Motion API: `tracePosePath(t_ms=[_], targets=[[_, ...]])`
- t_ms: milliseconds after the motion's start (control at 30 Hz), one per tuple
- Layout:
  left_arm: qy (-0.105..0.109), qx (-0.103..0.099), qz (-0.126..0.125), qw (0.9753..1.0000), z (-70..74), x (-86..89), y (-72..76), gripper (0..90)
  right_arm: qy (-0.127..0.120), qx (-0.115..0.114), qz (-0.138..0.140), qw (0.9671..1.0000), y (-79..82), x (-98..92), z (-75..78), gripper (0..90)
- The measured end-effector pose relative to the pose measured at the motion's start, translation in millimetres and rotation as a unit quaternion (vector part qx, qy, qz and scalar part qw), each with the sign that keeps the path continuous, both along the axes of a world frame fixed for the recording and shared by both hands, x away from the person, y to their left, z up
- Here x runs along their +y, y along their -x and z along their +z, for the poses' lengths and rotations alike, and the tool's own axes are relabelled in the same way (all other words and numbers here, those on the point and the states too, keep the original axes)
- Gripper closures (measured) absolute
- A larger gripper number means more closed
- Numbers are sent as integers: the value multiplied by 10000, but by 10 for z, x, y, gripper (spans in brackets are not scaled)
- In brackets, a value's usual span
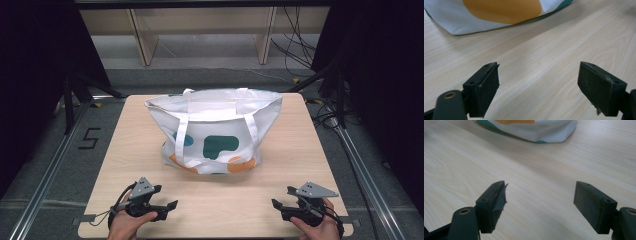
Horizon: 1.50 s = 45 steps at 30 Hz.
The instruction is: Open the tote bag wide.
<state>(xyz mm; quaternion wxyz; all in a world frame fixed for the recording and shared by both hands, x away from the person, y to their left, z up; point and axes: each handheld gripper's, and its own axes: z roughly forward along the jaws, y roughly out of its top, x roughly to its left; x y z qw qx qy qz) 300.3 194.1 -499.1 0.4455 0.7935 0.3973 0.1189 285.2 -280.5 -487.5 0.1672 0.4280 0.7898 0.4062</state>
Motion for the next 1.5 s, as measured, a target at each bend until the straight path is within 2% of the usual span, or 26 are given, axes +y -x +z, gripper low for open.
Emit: tracePosePath(t_ms=[33, 67, 167, 200, 300, 567, 633, 667, 700, 733, 800, 833, 867, 933, 1000, 1033, 1067, 1100, 1200, 1233, 1267, 1300, 1367, 1400, 1433, 1500], targets=[[-16, 18, 5, 10000, -1, -1, -1, 168, -50, 71, -65, 9999, 16, 14, 1, 268], [-85, -5, -38, 10000, -3, 10, -4, 167, 52, -45, -2, 10000, -1, -5, 2, 268], [-145, 42, -63, 9999, 11, 12, -2, 168, 35, -81, 25, 10000, -5, -10, 6, 267], [-44, 35, -17, 10000, 5, -4, 3, 167, -92, 56, -48, 9999, 15, 11, 9, 267], [-82, -18, -43, 10000, 4, 1, 0, 167, -39, 83, -36, 10000, 16, 9, 10, 265], [-41, -44, -34, 10000, 8, 5, -1, 190, -24, 34, -65, 10000, 14, 14, 4, 250], [-54, 12, 23, 10000, 25, 5, 6, 199, -36, 26, -56, 10000, 11, 16, 6, 246], [198, 56, -1, 9998, 41, 14, -1, 211, 54, -69, -52, 9999, -22, 6, 8, 243], [333, 187, 26, 9993, 57, 19, 0, 215, 18, -40, 57, 10000, -24, -1, 19, 257], [326, 107, 20, 9994, 69, 28, -10, 220, -73, 61, 6, 10000, -12, 19, 39, 273], [267, 92, 50, 9996, 96, 30, -14, 267, -61, 4, 13, 10000, -30, 13, 56, 269], [335, 140, 44, 9993, 120, 39, -25, 267, 50, -130, 76, 9999, -66, -7, 85, 245], [472, 153, 40, 9988, 164, 55, -47, 316, -99, -149, 8, 9998, -104, 13, 159, 205], [473, 82, 39, 9988, 203, 59, -60, 418, -142, -210, -6, 9997, -127, 16, 221, 199], [397, 58, 20, 9992, 229, 63, -69, 483, -56, -372, 98, 9992, -191, 1, 263, 203], [426, 45, -21, 9991, 246, 64, -73, 483, -56, -372, 98, 9992, -191, 1, 263, 203], [384, -22, -114, 9992, 276, 71, -88, 536, -113, -320, -5, 9994, -188, 21, 294, 216], [360, -70, -125, 9992, 315, 74, -94, 624, -92, -367, 31, 9993, -240, 10, 361, 272], [354, -188, -188, 9990, 392, 80, -133, 739, -113, -540, 205, 9983, -322, -12, 451, 405], [354, -188, -188, 9990, 392, 80, -133, 774, -113, -540, 205, 9983, -322, -12, 451, 405], [375, -212, -185, 9989, 431, 79, -155, 774, -151, -496, 138, 9986, -331, -1, 492, 470], [411, -274, -182, 9986, 482, 62, -196, 840, -224, -495, 367, 9978, -383, 21, 585, 625], [389, -342, -273, 9983, 552, 35, -252, 886, -95, -720, 530, 9959, -442, 48, 660, 696], [389, -342, -273, 9983, 552, 35, -252, 894, -95, -720, 530, 9959, -442, 48, 660, 696], [300, -355, -360, 9983, 670, 21, -308, 896, 45, -724, 663, 9952, -502, 76, 784, 796], [263, -442, -416, 9978, 815, 22, -388, 896, 84, -952, 745, 9926, -576, 90, 882, 867]])
